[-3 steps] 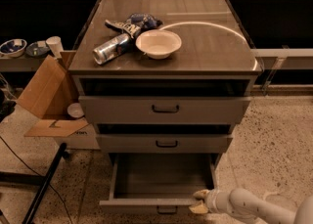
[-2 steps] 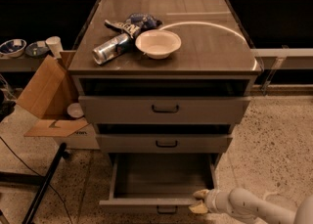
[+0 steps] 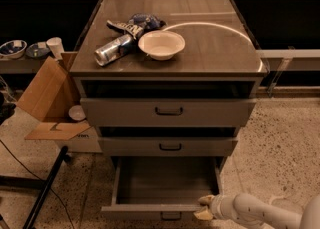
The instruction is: Open bottom drawer
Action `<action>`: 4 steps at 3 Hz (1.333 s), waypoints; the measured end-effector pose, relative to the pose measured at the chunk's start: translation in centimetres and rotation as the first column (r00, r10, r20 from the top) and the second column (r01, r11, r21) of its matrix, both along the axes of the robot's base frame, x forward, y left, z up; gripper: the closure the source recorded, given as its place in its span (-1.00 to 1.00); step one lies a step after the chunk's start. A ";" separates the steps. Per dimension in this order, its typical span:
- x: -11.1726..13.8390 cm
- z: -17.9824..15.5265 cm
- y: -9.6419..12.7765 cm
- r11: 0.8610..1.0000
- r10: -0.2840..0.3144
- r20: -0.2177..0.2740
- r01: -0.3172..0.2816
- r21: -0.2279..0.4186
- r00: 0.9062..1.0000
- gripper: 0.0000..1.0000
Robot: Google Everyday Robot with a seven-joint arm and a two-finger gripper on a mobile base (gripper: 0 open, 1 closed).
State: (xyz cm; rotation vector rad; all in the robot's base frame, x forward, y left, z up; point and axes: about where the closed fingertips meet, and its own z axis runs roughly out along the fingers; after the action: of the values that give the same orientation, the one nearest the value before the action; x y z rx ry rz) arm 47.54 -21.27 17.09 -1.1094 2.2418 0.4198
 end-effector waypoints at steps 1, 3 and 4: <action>-0.1 0.1 0.0 1.000 -0.005 -0.004 0.005 -0.008 1.000 1.00; -0.9 0.0 -0.1 1.000 -0.016 -0.013 0.015 -0.023 1.000 1.00; -1.4 0.0 -0.1 0.999 -0.025 -0.021 0.024 -0.036 0.999 1.00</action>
Offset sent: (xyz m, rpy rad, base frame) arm -0.1997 -0.0821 -0.0722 -0.3915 0.2385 -0.2835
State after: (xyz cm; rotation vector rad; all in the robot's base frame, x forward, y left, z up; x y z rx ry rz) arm 46.13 -21.40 17.07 -1.0993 2.2871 0.3849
